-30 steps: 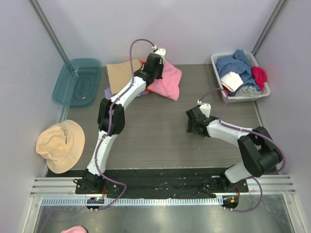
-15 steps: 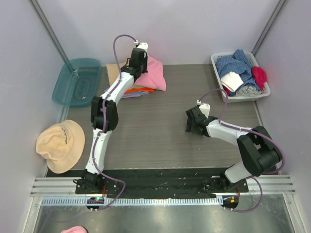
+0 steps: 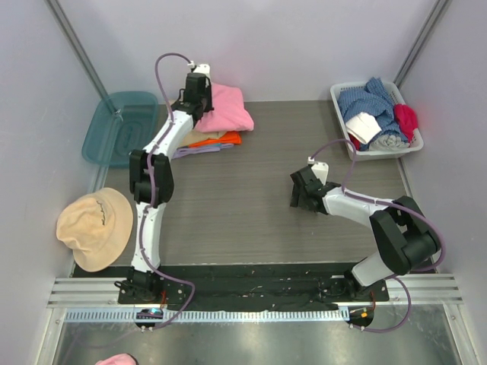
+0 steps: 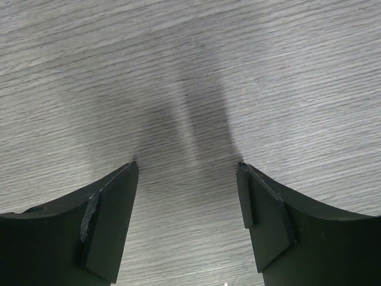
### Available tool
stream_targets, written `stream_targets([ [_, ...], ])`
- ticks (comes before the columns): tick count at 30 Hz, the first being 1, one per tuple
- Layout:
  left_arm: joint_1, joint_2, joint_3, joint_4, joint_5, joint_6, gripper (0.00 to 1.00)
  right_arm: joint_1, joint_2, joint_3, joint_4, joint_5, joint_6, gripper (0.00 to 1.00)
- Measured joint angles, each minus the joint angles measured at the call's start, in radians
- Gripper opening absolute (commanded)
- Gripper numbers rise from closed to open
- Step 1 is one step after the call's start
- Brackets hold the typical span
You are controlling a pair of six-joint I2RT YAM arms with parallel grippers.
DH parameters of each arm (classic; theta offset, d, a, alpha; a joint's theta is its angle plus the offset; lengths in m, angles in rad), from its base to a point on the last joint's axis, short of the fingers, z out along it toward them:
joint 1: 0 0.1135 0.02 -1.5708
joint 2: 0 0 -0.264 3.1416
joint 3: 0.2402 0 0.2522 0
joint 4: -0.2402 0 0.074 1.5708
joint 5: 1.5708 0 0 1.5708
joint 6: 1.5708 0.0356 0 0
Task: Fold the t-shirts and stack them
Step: Neatly place the folded tshirt to the corner
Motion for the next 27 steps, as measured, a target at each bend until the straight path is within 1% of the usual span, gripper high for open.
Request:
stream_targets([
  [7,0.042,-0.083,-0.084,0.017,0.023,0.002,0.0,0.0,0.002,0.0,0.003,-0.002,0.0,0.76],
  [15,0.075,-0.145,-0.158,0.039,0.058,0.005,0.0,0.0,0.002,0.0,0.004,-0.002,0.0,0.75],
  [22,0.122,-0.167,-0.242,0.077,0.09,0.003,0.0,0.0,0.002,0.0,0.004,-0.002,0.0,0.75],
  [27,0.145,-0.167,-0.272,0.087,0.109,0.001,0.0,0.0,0.002,0.0,0.004,-0.002,0.0,0.75],
])
